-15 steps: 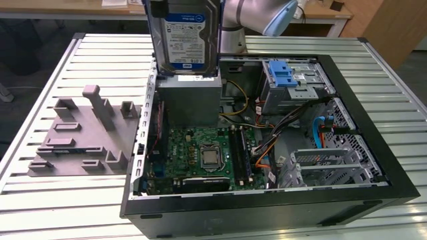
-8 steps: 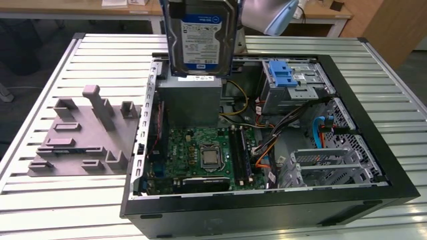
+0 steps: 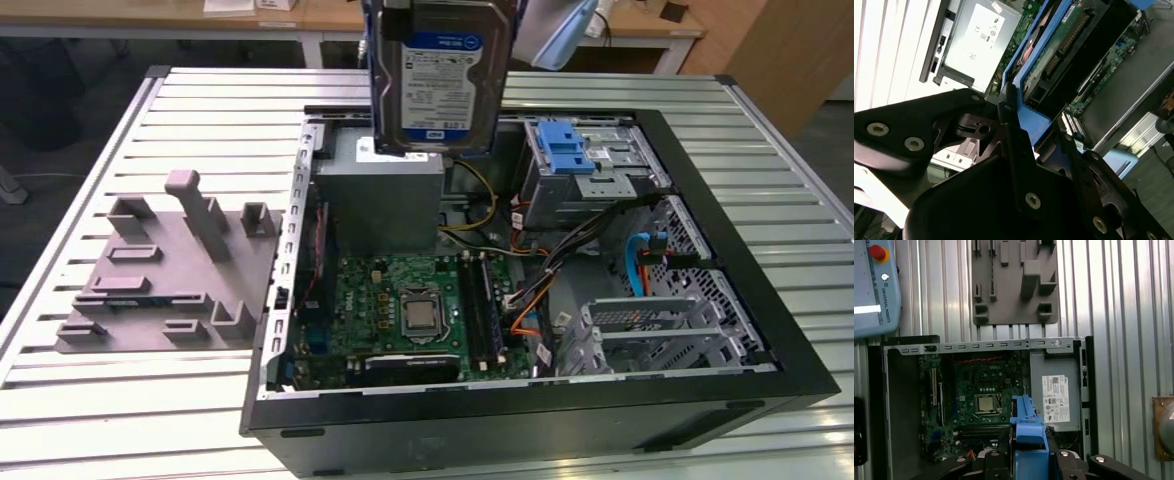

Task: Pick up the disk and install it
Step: 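Pick up the disk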

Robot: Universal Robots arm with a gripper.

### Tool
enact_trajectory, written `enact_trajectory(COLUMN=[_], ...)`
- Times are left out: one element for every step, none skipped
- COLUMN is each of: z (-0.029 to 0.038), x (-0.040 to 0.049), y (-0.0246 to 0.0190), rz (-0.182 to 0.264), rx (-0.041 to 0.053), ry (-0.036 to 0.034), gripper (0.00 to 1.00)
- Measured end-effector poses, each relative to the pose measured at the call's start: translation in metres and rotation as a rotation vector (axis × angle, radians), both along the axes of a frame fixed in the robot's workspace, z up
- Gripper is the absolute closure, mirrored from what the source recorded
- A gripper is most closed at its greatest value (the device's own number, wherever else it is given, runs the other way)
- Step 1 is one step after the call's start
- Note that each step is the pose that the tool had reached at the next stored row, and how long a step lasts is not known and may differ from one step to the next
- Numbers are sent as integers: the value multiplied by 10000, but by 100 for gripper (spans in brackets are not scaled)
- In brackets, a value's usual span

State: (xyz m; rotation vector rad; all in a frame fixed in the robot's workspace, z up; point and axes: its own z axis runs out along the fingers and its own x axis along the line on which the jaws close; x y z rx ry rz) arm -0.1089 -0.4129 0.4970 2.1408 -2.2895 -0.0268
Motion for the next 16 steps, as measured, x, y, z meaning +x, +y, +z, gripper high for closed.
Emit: enact_trajectory(z=[-3,-5,-6,-8,-11,-13,-15,-18,-21,-23,-26,-28,-31,-33,-34,-35], x=[30,56,79,95,107,116,125,140,166,197,237,272,307,335,352,356], y=[-6,-16,-28,-44,-62,-80,-100,-117,-131,-140,-148,-155,-162,-169,-177,-180], rz=[-1,-1,0,0,0,-1,0,0,0,-1,-1,-1,1,0,0,0], rx=[1,1,-1,-1,1,1,0,1,1,1,0,0,0,0,1,7], ry=[1,2,4,5,4,4,5,5,6,8,10,14,16,20,26,30], gripper=[64,64,64,64,64,64,64,64,64,64,64,64,64,64,64,64])
